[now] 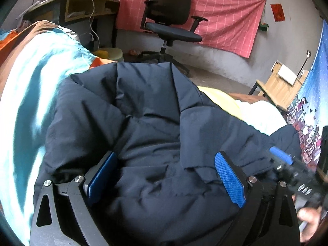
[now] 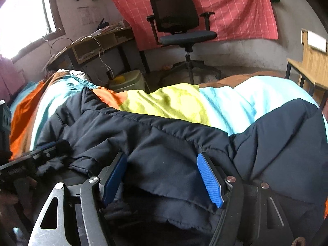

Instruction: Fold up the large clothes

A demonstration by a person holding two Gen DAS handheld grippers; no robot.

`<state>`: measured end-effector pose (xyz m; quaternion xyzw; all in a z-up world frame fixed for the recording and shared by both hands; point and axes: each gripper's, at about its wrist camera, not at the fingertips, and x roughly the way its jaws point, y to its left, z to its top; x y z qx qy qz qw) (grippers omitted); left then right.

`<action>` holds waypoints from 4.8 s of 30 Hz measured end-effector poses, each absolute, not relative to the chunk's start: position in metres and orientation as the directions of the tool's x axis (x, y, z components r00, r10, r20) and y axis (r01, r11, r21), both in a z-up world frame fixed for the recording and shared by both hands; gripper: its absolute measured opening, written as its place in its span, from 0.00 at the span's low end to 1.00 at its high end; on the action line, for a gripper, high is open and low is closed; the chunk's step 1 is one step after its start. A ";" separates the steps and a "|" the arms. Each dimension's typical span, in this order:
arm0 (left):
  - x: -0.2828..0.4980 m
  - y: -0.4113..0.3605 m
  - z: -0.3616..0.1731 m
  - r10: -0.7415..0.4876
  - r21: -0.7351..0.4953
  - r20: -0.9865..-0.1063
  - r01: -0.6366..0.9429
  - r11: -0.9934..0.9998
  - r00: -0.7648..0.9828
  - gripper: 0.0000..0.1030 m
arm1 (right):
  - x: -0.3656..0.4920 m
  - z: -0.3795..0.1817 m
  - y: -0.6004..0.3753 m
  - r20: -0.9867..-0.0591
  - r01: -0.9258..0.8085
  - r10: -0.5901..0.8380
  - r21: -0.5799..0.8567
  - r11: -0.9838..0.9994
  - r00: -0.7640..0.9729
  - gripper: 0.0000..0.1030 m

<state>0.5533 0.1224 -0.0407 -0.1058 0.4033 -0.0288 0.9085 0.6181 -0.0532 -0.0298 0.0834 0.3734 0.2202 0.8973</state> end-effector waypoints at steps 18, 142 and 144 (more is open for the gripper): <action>0.549 0.116 -0.047 -0.101 -0.122 -0.777 0.008 0.992 0.621 0.91 | 0.615 -0.034 -0.035 -0.808 -0.510 0.357 0.082 0.856 0.469 0.87; 0.133 0.060 -0.011 -0.069 0.025 -0.707 0.122 0.992 0.704 0.98 | 0.185 0.011 -0.145 -0.562 -0.462 0.431 0.095 0.882 0.706 1.00; 0.128 0.061 -0.016 -0.068 0.035 -0.724 0.136 0.990 0.686 0.98 | 0.185 0.003 -0.144 -0.596 -0.485 0.445 0.105 0.868 0.668 1.00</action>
